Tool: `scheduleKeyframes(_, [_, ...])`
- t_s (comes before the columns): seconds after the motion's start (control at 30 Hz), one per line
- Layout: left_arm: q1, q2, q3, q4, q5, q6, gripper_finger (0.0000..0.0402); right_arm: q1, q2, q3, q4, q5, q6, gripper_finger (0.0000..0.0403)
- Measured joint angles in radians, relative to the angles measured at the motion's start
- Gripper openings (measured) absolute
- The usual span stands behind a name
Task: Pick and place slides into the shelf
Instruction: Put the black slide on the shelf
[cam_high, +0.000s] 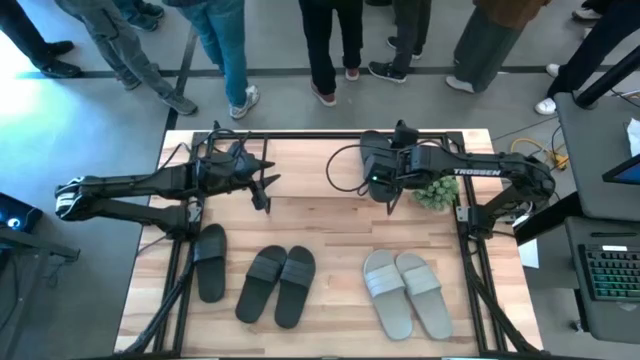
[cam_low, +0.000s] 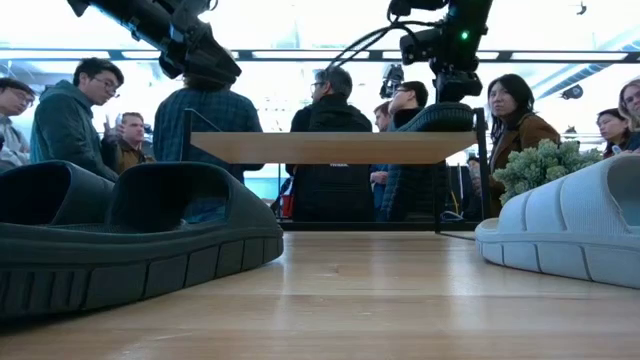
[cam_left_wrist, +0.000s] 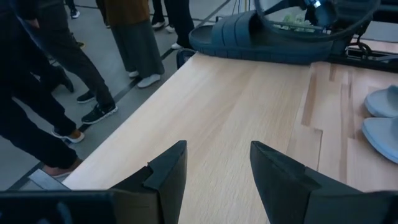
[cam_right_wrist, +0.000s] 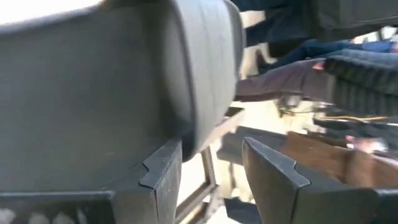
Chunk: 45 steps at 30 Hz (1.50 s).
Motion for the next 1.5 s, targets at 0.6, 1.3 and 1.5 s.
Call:
scheduleKeyframes(0.6, [0.0, -0.001, -0.001, -0.009, -0.031, -0.008, 0.0162, 0.037, 0.014, 0.336, -0.164, -0.339, 0.207, 0.016])
scheduleKeyframes(1.3, [-0.012, -0.208, 0.221, -0.873, 0.071, -0.142, 0.0162, 0.104, 0.433, 0.738, -0.112, -0.582, -0.042, 0.016])
scheduleKeyframes(1.5, [-0.022, -0.285, 0.218, -0.955, 0.072, -0.092, 0.0162, 0.196, 0.476, 0.791, -0.112, -0.465, -0.055, 0.016])
